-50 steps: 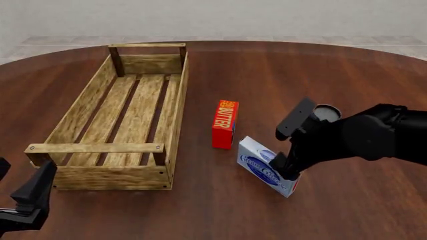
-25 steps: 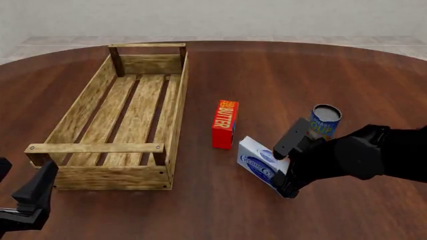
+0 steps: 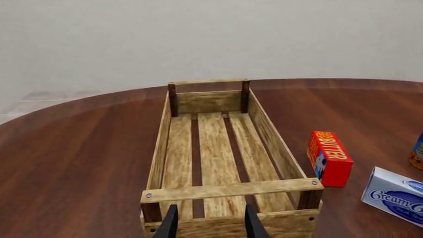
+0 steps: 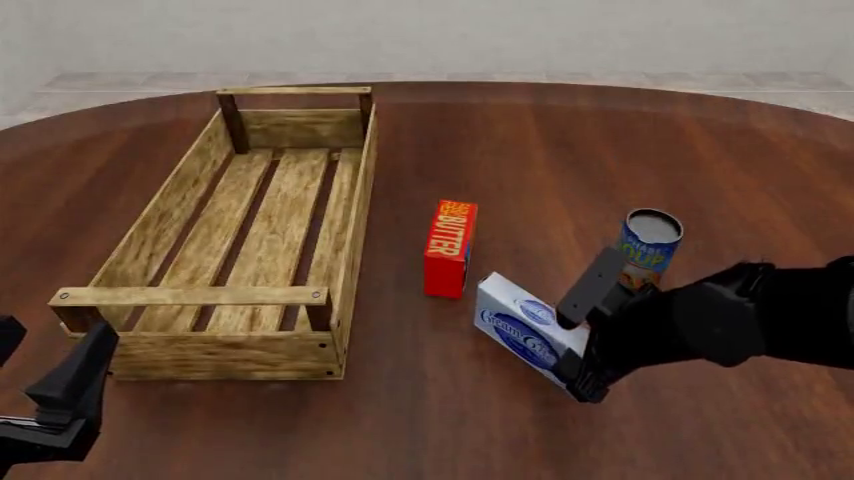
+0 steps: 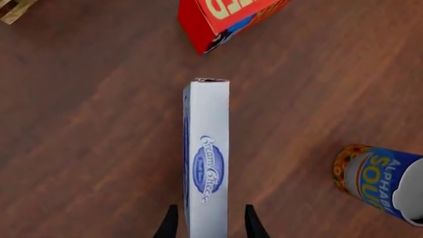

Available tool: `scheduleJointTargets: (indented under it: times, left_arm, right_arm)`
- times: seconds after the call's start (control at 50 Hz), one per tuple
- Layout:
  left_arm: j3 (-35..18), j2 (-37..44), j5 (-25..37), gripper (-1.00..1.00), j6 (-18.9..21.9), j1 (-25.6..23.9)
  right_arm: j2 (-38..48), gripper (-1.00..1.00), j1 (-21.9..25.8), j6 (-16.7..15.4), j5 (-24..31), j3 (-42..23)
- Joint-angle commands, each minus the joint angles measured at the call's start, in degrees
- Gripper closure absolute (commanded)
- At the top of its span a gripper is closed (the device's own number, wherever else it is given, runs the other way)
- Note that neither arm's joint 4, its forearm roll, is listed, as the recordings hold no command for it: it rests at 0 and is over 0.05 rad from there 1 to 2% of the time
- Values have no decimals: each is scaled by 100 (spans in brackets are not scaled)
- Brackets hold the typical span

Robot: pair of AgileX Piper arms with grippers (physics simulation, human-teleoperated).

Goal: Pick up the cream cheese and put it in the tray.

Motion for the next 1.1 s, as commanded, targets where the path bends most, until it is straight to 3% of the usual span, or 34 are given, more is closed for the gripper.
scheduleJointTargets:
  times: [0.02,0.16,0.18,0.3,0.32,0.62,0.86,1.1]
  left_arm:
    - [-1,11,-2,-100,10,-8]
    - [-3,20,-7,-100,4,-9]
    - [0,-7,17,-100,7,-9]
    - [-2,18,-2,-100,16,-17]
    - [0,-14,29,-100,14,-19]
    - [2,23,-11,-100,25,-10]
    - [0,36,-25,-100,30,-12]
    - [-2,-22,11,-100,54,-18]
  right_arm:
    - [114,-100,-53,-70,-179,82]
    - [-45,-100,180,35,-131,157]
    - [-75,100,98,-24,-153,143]
    - [-186,100,134,-7,-115,168]
    - [-238,100,41,-141,-162,183]
    - [-539,100,101,-65,63,-68]
    - [-1073,100,394,55,751,-526]
    - [-1345,100,483,135,1647,-1673]
